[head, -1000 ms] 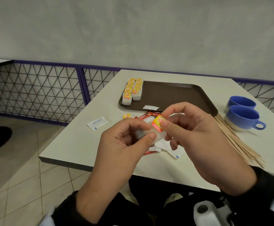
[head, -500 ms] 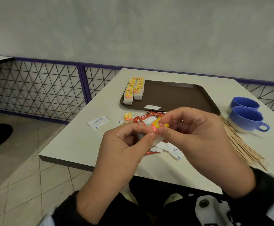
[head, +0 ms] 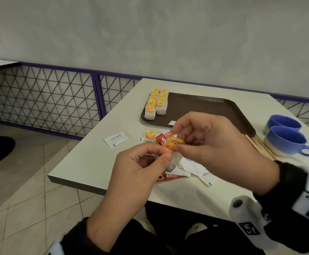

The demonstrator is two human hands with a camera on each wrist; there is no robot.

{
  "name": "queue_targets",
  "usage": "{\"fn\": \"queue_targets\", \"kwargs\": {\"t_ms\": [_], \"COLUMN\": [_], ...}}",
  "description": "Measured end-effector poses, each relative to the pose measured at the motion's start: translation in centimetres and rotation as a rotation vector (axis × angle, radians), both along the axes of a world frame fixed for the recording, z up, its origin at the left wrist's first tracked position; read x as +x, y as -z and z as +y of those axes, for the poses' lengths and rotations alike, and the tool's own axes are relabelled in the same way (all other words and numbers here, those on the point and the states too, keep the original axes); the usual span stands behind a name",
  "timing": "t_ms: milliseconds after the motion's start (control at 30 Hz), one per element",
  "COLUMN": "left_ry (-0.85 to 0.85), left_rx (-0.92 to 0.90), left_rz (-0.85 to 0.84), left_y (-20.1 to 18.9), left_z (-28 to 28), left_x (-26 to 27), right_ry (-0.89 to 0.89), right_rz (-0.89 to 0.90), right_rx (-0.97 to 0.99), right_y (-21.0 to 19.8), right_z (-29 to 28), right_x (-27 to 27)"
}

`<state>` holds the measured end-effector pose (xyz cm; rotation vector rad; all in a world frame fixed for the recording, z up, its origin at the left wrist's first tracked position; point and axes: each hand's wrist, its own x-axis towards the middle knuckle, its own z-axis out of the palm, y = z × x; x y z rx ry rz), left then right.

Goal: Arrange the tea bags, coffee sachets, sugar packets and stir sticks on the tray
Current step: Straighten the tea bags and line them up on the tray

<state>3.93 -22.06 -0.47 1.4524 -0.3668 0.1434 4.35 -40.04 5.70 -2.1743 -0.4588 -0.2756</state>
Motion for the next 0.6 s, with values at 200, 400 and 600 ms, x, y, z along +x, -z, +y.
{"fn": "queue_targets", "kwargs": {"t_ms": [200,400,600], "left_ry": [-0.178,-0.347,-0.402], "left_rx": [0.245,0.557,0.526], "left_rz": [-0.065,-0.268,-0.388], "left_y": [2.4,4.4,5.5], "left_z": [3.2,6.1,6.1], "left_x": [3.0,6.3,7.2], "right_ry": [-0.010,0.092,0.152], "right_rz": [0.184,0.186,0.314], "right_rx": [-0.072,-0.239,-0.245], "right_y": [-2.8,-3.7,-1.9], "right_z": [-0.7,-0.9,-0.9], "right_x": [6.9,16.9,24.0]}}
